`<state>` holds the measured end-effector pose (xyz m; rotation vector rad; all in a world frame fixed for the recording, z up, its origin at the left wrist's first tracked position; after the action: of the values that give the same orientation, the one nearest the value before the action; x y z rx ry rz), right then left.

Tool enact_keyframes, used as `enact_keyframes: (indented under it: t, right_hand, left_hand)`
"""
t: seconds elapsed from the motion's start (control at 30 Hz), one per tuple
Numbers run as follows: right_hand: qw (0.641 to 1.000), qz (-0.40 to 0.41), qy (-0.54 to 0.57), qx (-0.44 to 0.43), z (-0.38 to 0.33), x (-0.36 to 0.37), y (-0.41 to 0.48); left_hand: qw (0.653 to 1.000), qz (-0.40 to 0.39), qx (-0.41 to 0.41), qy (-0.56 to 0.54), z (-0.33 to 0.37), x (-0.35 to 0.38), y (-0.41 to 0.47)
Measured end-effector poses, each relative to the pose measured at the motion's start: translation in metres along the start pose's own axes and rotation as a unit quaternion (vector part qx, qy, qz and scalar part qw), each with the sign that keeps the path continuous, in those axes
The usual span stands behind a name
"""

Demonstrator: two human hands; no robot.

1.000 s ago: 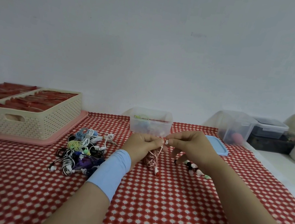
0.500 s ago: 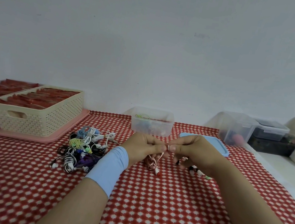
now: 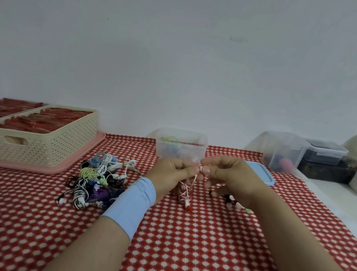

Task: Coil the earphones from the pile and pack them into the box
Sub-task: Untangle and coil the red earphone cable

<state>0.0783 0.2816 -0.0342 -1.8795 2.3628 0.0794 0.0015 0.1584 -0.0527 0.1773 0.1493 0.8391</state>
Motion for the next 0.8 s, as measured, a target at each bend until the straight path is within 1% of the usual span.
enact_keyframes:
  t: [0.07,0.13,0.2,0.27,0.37,0.57,0.7,0.8]
  right_hand:
    - [0.998,0.032,-0.027,-0.047,-0.010,-0.003,-0.002]
    - [0.992,0.042,-0.089,-0.077,-0.016,-0.002,-0.004]
    - [0.987,0.040,-0.132,-0.087,-0.019,0.001,-0.006]
    - [0.984,0.046,-0.147,-0.089,-0.020,0.000,-0.006]
    - [0.981,0.061,-0.155,-0.098,-0.022,-0.001,-0.006]
    - [0.977,0.081,-0.150,-0.125,-0.028,-0.001,-0.007]
    - [0.977,0.074,-0.160,-0.122,-0.027,0.000,-0.007]
    - [0.984,0.067,-0.129,-0.107,-0.024,-0.001,-0.007]
  left_hand:
    - [1.000,0.014,0.001,-0.002,0.001,0.000,0.000]
    - [1.000,0.016,0.000,0.019,0.001,0.000,0.000]
    - [0.999,0.022,-0.007,0.029,-0.001,-0.002,-0.001]
    - [0.999,0.023,-0.011,0.042,-0.001,-0.003,0.000]
    - [0.998,0.022,-0.009,0.061,-0.002,-0.004,0.001]
    - [0.998,0.026,-0.019,0.045,-0.006,-0.007,0.002]
    - [0.998,0.019,-0.010,0.052,-0.005,-0.005,0.002]
    - [0.998,0.019,-0.003,0.053,-0.004,-0.006,0.002]
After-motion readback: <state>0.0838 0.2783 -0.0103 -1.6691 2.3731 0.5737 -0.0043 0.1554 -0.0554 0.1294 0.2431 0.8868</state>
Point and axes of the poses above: each hand's wrist, its own y-axis towards the middle knuckle, its own x-axis out of the palm, z = x × y, the point moved 9 cm from there along y, towards the middle knuckle, and after that the axes turned 4 degrees about x, right-handed, at the moved point
